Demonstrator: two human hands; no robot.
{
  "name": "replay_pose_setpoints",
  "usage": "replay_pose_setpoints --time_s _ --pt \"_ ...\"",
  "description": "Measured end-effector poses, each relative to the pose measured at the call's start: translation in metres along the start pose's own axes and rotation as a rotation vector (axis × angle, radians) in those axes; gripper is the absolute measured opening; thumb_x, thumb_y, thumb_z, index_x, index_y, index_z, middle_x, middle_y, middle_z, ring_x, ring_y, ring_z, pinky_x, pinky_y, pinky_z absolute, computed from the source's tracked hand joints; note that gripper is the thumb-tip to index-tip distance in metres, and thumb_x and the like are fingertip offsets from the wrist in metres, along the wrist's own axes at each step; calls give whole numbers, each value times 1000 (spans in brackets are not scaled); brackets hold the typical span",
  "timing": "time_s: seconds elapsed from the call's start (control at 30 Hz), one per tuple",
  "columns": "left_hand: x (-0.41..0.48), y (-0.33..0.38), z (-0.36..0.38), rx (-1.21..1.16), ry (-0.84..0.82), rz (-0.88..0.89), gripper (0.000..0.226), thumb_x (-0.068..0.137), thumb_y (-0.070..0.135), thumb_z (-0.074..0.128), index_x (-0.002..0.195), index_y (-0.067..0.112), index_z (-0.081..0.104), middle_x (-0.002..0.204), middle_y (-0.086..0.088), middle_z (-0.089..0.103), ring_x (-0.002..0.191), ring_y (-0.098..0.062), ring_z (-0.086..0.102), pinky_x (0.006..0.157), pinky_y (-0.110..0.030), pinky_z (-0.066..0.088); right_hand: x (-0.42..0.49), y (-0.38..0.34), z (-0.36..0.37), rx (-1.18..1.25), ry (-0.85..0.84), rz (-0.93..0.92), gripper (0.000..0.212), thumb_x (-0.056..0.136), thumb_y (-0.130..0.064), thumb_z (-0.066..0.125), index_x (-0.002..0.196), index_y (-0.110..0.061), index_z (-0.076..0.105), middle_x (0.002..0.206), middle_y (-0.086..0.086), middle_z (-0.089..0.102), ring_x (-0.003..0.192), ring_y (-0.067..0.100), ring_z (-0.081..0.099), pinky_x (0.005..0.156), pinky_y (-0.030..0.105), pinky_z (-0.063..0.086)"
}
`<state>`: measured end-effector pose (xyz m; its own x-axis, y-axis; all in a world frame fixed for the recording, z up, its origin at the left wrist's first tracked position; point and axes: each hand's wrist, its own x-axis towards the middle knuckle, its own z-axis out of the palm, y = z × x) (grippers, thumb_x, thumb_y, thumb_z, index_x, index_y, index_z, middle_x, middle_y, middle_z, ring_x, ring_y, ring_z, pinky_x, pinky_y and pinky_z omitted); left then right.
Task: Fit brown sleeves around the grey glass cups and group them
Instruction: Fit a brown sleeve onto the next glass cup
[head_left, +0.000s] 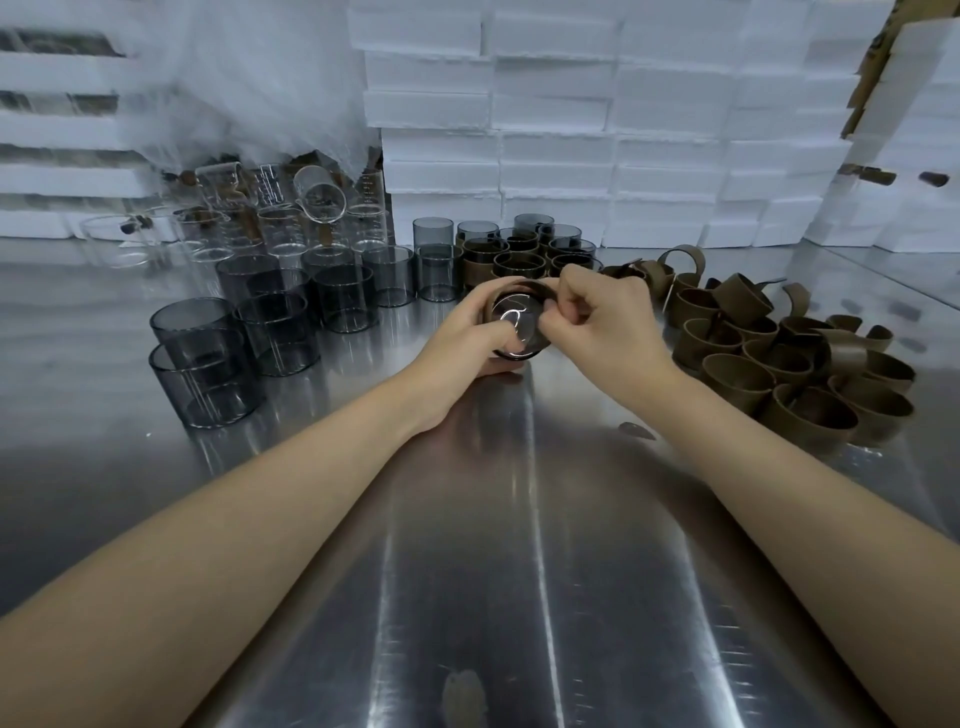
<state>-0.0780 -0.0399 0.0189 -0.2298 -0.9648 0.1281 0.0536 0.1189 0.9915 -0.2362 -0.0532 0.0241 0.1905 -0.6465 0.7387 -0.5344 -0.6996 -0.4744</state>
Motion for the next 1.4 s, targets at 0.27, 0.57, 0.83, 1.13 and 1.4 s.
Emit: replay_pose_setpoints --time_s 0.27,0.57,0.83,1.13,1.4 --pt "-1 1 4 59 -2 0 68 79 -17 36 139 15 43 142 -13 41 126 -33 50 99 -51 50 6 5 -6 61 -97 -12 43 81 9 56 65 -26 36 64 -8 48 65 -3 50 67 17 43" --pt "1 -1 6 86 13 -18 75 80 -15 37 148 16 29 142 -13 38 120 -30 53 98 -48 50 7 3 -8 3 -162 -90 45 79 19 48 67 -23 36 64 7 47 83 8 66 66 30 42" --pt "3 0 8 109 15 -6 71 80 -15 38 146 13 33 147 -11 30 124 -31 49 97 -49 49 7 1 -10 -63 -255 -148 42 70 23 41 66 -19 35 79 2 62 109 37 62 71 48 47" --pt "3 -3 15 105 45 36 80 57 3 45 135 20 47 138 -1 31 122 -25 46 77 -39 49 4 1 -13 -118 -267 -223 32 65 18 36 69 -13 34 68 21 52 94 57 56 66 59 44" --pt "7 -7 12 130 68 60 63 78 -12 43 128 26 48 133 0 30 119 -33 50 85 -48 53 5 1 -9 -80 -243 -102 33 75 20 43 74 -13 38 74 18 57 87 28 63 61 35 38"
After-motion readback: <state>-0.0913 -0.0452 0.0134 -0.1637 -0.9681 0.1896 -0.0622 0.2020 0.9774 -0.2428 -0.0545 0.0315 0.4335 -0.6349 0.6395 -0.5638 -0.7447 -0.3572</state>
